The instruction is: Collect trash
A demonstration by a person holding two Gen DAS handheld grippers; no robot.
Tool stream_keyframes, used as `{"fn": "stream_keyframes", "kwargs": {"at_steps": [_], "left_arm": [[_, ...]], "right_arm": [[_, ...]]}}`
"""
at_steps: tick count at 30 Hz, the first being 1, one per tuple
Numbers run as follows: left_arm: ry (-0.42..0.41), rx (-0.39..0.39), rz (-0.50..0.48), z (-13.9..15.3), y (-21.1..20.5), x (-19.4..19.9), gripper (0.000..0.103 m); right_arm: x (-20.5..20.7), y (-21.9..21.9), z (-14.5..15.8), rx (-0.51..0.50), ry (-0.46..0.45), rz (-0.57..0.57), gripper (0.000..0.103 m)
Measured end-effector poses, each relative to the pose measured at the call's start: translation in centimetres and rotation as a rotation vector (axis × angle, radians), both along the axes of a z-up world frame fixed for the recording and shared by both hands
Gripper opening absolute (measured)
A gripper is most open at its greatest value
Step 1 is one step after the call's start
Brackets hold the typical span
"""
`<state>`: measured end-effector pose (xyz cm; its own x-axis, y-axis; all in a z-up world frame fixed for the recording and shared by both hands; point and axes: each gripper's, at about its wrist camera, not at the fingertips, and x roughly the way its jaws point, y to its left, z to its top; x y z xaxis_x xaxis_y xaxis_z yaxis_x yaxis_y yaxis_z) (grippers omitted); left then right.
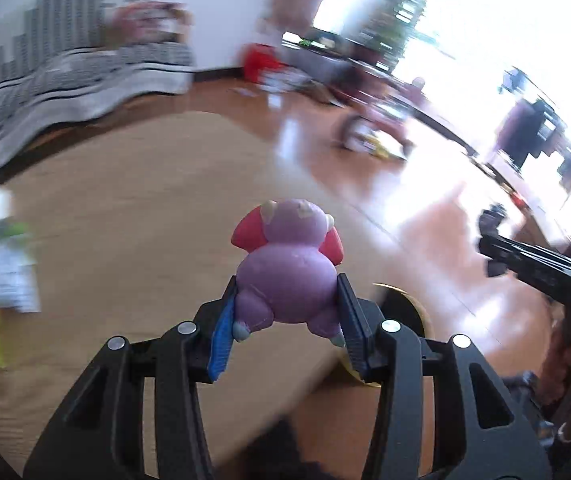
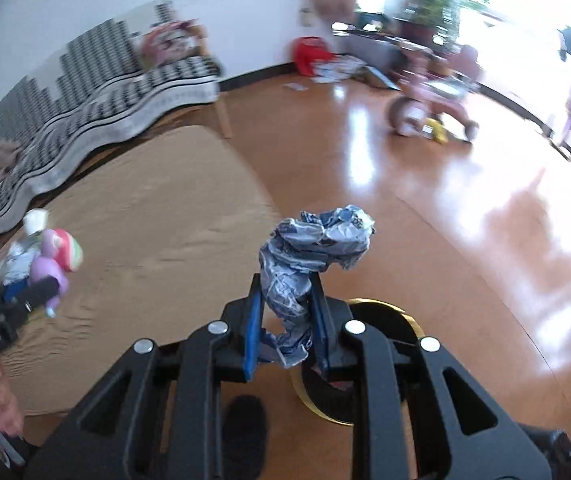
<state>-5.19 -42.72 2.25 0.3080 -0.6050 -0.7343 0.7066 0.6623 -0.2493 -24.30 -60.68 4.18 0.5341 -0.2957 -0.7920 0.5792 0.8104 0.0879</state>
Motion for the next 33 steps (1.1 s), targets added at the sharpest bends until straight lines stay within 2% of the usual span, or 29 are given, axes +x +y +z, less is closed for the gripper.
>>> {"fn": "stream_keyframes", "kwargs": {"at_steps": [3,6,10,12,16,21,25,33], "left_arm": [[0.079,0.010,-0.092,-2.2,-6.5,-3.4,0.046],[0.081,0.061,-0.139,-5.0,-12.1,-6.2,0.046],[0.148,0.145,-0.214,-8.9,-16.4,-8.7,0.046],[0.150,0.189,-0.250,-10.3,-17.6,-9.3,0.046],[0.117,0.265,-0.275,-12.2,-18.3,-9.0,0.046],[0.085,0.286,-0.268,-12.7,-18.4,-8.6,0.046],[0.098,0.298,-0.272,-13.0,-18.2,-8.3,0.046],[0.098,0.272,-0.302,-12.6,-18.4,-8.9,0.048]], "right_arm": [[-3.6,-3.4,-1.3,0.021,0.014,-0.059,0.022],[-6.0,-5.8,-3.0,0.057,0.020,-0.095,0.022],[-7.7,-8.1,-6.0,0.118,0.033,-0.130,0.022],[-7.9,-8.6,-7.5,0.146,0.047,-0.136,0.022],[-7.6,-9.0,-10.7,0.201,0.072,-0.131,0.022],[-7.0,-9.0,-12.7,0.231,0.091,-0.128,0.022],[-7.0,-8.9,-12.7,0.228,0.089,-0.125,0.022],[-6.5,-9.0,-11.8,0.216,0.083,-0.120,0.022]]}}
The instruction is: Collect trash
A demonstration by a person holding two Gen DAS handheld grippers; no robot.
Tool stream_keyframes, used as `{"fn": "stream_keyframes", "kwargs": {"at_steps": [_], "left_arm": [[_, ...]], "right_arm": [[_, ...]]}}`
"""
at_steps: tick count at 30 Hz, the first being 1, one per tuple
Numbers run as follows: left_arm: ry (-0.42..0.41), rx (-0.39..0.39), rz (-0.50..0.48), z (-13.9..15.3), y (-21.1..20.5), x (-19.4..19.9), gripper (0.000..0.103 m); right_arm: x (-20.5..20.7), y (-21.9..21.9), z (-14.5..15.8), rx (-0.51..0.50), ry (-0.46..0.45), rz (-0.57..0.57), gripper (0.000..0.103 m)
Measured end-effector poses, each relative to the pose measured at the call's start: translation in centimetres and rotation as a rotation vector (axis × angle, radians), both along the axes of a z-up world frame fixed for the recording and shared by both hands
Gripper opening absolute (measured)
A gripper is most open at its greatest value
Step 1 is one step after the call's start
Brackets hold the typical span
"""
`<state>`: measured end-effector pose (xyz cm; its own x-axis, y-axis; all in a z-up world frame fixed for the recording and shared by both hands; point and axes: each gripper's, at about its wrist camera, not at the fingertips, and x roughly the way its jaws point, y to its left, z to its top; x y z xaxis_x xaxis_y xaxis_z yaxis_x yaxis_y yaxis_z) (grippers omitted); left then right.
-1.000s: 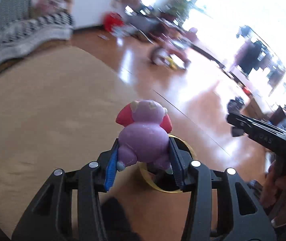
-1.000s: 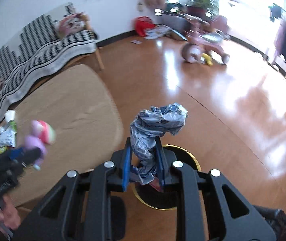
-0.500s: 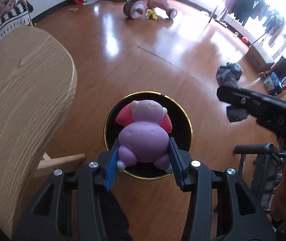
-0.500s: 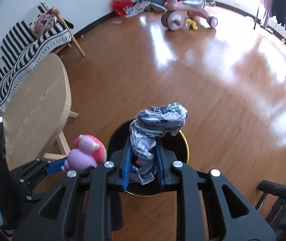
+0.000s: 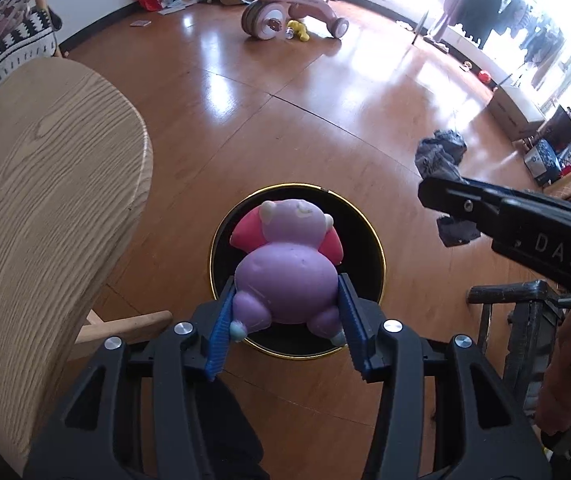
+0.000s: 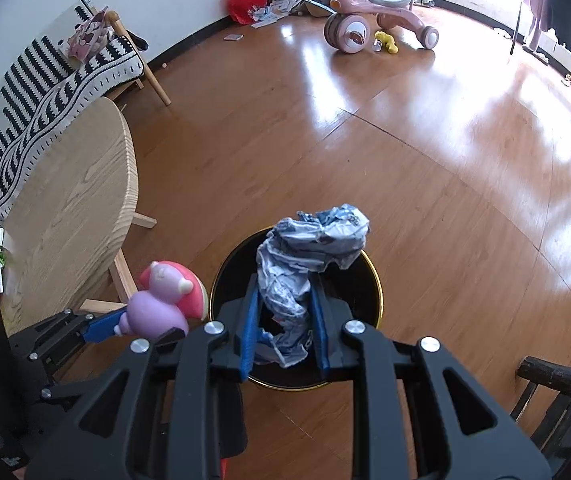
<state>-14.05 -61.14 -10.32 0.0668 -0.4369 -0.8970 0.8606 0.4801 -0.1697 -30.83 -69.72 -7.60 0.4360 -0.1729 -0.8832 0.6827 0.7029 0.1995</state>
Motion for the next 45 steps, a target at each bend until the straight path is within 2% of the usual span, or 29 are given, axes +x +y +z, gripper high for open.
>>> {"fn": "stream_keyframes", "kwargs": {"at_steps": [1,2,3,4,6,12,13,14,16,21,24,27,28,33,38,41,45], "left_arm": [[-0.001,0.002,-0.003,0.0,0.1,0.0,0.049],[0.001,0.004,-0.002,0.0,0.2,-0.1,0.054],[0.009,0.006,0.003,-0.1,0.2,0.0,0.060],[0.011,0.003,0.012,-0.1,0.3,0.1,0.073],[0.005,-0.008,0.026,0.2,0.3,0.3,0.076],[0.008,-0.016,0.033,0.8,0.6,0.3,0.077],[0.003,-0.024,0.036,1.0,0.8,0.3,0.080],[-0.011,-0.033,0.044,1.4,1.1,0.3,0.084],[-0.055,-0.053,0.088,2.4,2.0,0.7,0.085],[0.021,-0.201,0.225,6.3,7.0,4.4,0.085],[-0.048,-0.245,0.299,9.4,13.0,8.3,0.090],[-0.140,-0.235,0.400,11.6,21.3,12.5,0.091],[-0.171,-0.226,0.456,12.0,25.2,14.2,0.091],[-0.255,-0.161,0.655,12.3,41.5,18.5,0.092],[-0.293,-0.111,0.802,11.4,53.6,20.8,0.094],[-0.264,-0.127,0.866,10.1,57.4,21.7,0.094],[-0.220,-0.134,0.867,8.3,58.1,22.0,0.094]], "right_arm": [[0.0,0.0,0.0,0.003,-0.002,-0.001,0.024],[0.0,-0.1,0.0,0.008,-0.005,-0.005,0.025],[-0.1,-0.1,0.1,0.012,-0.009,-0.008,0.035],[-0.1,-0.1,0.2,0.010,-0.016,-0.010,0.056],[-0.2,0.0,0.7,-0.012,-0.023,-0.012,0.070],[-0.3,0.1,1.7,-0.023,-0.033,-0.023,0.070],[-0.2,0.2,2.0,-0.024,-0.037,-0.025,0.070],[-0.1,0.4,2.5,-0.025,-0.049,-0.029,0.070],[0.3,0.9,3.8,-0.029,-0.074,-0.029,0.070],[3.4,4.5,8.8,-0.084,-0.160,0.030,0.074],[7.1,8.2,11.6,-0.101,-0.214,0.111,0.074],[11.8,13.3,13.4,-0.092,-0.253,0.221,0.075],[13.7,15.3,13.7,-0.085,-0.263,0.260,0.076],[23.0,26.1,13.4,-0.029,-0.276,0.455,0.078],[31.3,36.6,12.2,0.075,-0.274,0.621,0.078],[35.5,41.5,10.5,0.163,-0.248,0.689,0.078],[39.2,44.4,8.5,0.214,-0.216,0.722,0.078]]}}
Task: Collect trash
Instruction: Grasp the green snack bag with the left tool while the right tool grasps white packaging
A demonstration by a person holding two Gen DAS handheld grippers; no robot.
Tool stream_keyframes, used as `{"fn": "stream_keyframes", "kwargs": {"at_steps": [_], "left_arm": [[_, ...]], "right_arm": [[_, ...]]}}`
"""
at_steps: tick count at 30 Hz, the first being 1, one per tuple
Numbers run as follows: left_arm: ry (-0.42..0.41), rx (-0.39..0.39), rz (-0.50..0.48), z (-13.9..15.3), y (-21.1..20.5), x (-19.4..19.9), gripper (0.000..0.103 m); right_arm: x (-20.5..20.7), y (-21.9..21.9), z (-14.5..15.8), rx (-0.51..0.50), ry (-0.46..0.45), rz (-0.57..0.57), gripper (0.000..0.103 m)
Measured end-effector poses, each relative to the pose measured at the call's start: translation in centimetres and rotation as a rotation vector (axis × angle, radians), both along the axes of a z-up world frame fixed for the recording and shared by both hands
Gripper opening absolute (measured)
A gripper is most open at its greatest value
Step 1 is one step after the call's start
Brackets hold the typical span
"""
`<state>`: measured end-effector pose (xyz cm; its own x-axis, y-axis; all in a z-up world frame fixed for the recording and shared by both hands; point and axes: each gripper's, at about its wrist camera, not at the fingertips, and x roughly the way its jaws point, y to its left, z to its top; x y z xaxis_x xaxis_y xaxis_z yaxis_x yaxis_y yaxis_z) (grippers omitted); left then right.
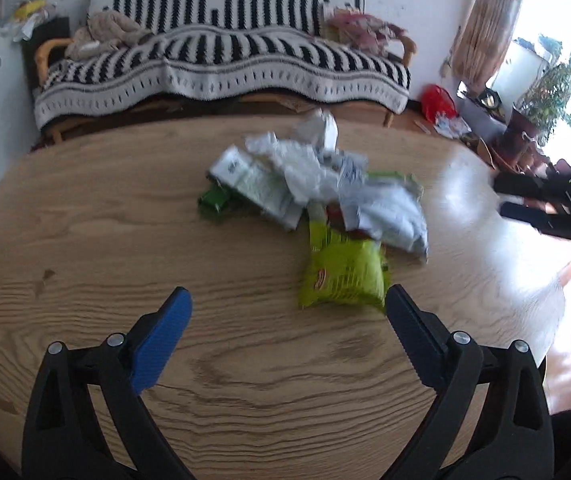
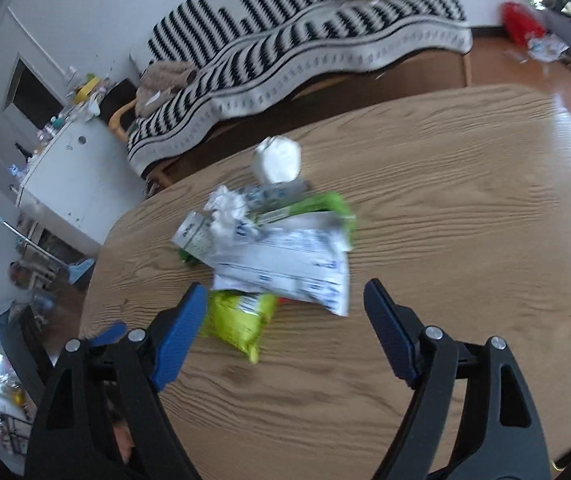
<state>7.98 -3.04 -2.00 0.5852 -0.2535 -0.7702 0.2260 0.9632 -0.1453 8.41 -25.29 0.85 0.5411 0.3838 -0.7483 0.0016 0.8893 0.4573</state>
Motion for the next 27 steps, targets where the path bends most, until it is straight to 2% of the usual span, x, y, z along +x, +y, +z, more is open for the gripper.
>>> {"fn": "stream_keyframes", "kwargs": {"at_steps": [1,7,16,19,22,23,24,25,27], "left_arm": [[0.024,-0.001,-0.013,-0.6,-0.5,0.4,0.094],[0.046,-0.016,-0.041,-2.3,-2.2,1.8,0.094],[0.101,0.004,-0.038,-5.6,-4.3,4.7,0.094],[0.116,0.004,-0.047,-6.4,-4.8,5.0,0.094],[0.093,0.039,-0.063,-6.6,-5.1,4.8,0.094],[0.089,0.037,-0.066,-6.6,-5.1,4.7,0.089],[0.078,0.035,-0.073,-6.4,-5.1,4.4,0.082],[0.072,0.034,-0.077,-6.2,-5.1,4.2,0.060],[0.083,0.044,-0.075,-5.9,-5.0,3.9,0.054]], "right_arm": [[0.4,0.2,-0.3,0.006,0.002,0.003,0.078],[2.1,-0.5,-3.9,0.045,0.056,-0.002,0.078],[5.8,-1.6,-8.1,0.209,0.157,-0.059,0.080],[6.2,-0.6,-8.8,0.183,0.175,-0.035,0.088],[6.3,0.6,-8.9,0.123,0.162,0.013,0.090],[6.3,0.7,-8.9,0.118,0.160,0.019,0.090],[6.2,0.8,-8.9,0.121,0.164,0.025,0.083],[6.2,0.8,-9.1,0.129,0.175,0.025,0.060],[5.8,0.5,-9.7,0.185,0.202,0.028,0.036]]}}
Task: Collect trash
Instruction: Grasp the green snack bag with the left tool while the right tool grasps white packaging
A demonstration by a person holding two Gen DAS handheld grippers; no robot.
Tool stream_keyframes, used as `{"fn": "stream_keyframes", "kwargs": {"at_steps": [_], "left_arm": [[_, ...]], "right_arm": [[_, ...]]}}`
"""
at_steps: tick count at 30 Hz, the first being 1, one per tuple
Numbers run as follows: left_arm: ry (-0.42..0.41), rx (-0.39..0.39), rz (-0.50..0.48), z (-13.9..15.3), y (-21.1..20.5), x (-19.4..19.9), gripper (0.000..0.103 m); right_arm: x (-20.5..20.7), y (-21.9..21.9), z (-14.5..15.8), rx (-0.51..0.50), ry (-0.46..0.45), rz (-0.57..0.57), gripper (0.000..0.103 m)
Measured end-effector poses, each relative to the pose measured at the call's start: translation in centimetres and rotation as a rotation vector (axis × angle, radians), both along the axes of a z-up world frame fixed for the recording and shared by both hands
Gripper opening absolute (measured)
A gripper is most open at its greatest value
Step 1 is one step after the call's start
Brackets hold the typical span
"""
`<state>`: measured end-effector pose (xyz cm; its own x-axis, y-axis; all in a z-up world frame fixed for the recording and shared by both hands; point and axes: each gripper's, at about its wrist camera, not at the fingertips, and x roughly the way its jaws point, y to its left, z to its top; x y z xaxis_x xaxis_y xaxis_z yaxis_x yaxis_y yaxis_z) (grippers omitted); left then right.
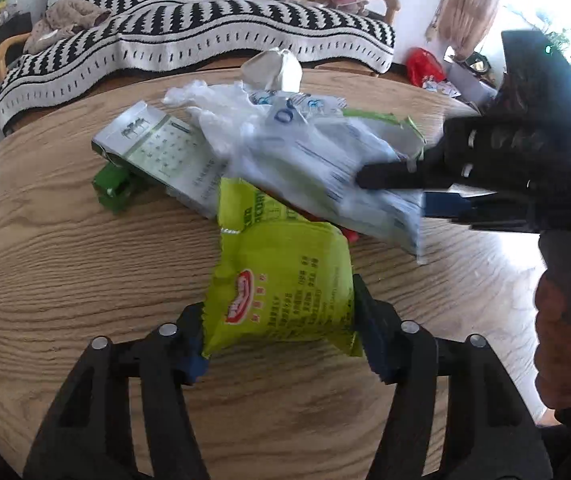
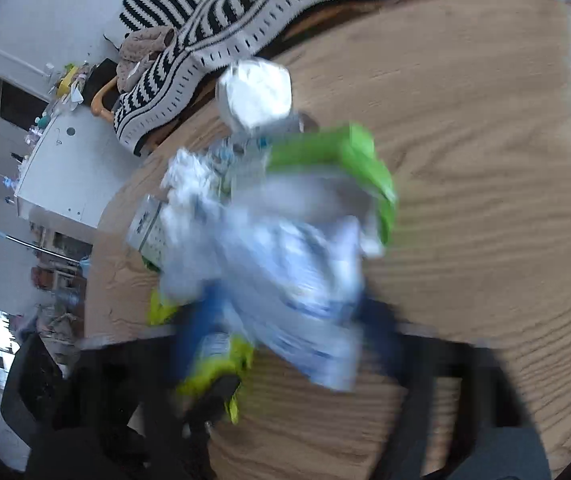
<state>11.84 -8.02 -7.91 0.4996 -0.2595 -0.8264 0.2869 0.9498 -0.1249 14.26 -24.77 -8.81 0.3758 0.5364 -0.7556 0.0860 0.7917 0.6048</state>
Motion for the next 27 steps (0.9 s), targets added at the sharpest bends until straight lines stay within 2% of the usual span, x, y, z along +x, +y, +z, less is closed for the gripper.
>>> {"fn": "stream_keyframes", "kwargs": {"at_steps": [1,4,6,12,20,27], "left_arm": [[0.008,-0.006,0.001,0.1,0.2,0.0,0.052],[0.009,-0.027,0.003,0.8,0.9,-0.5,0.046],[-0.011,-0.026,0.002,1.6,1.2,-0.8,0.046],[-0.037,-0.031,0.008,3.2,2.5,-2.0,0.045],[-0.038,-0.025,0.033,3.2,3.0,-2.0,0.045],[-0.080,-0.006,0.032,4.8,2.1,-2.9,0.045]], "right_arm": [[-0.3,0.0,0.2,-0.005,-0.004,0.000,0.029],[-0.9,0.1,1.3,-0.023,-0.031,0.004,0.018],[-1.5,0.3,2.7,-0.037,-0.067,0.010,0.016],[-3.1,0.8,5.5,-0.056,-0.147,0.037,0.015],[-3.4,0.0,6.1,-0.077,-0.156,0.021,0.015],[-6.8,-3.6,9.4,-0.108,-0.217,-0.055,0.015]]}}
